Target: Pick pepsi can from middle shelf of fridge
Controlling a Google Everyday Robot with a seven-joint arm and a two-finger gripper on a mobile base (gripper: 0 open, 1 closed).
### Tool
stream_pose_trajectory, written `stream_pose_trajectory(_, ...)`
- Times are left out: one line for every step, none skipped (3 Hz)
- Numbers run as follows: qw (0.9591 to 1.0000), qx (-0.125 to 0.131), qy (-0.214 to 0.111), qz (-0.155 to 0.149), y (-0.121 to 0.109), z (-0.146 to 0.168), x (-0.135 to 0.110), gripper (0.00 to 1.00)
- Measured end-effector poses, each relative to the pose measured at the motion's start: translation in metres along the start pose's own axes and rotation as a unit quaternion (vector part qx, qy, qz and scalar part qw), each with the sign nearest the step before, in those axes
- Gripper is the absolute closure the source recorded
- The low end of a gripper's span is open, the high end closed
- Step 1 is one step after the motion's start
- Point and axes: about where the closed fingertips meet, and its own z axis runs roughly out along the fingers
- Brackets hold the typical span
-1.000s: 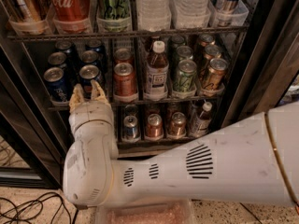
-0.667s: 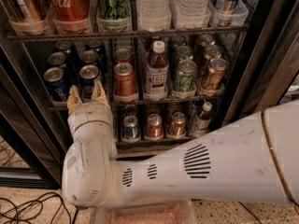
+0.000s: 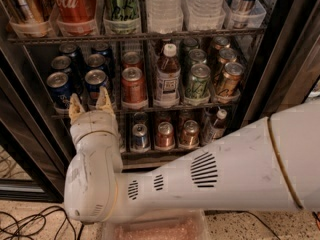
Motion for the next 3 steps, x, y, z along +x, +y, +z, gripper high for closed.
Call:
stream_pose_trajectory(1.0,-0.003,0.001,0.0,0.0007,0.0021,-0.0021,0.4)
stream_pose_trajectory(1.0,-0.009,0.0,0.0,0.0041,0.0049,-0.0069,0.39)
stream_pose_trajectory(0.9999,-0.014,0.0,-0.002,0.0081,0.0092,-0.0114,0.38)
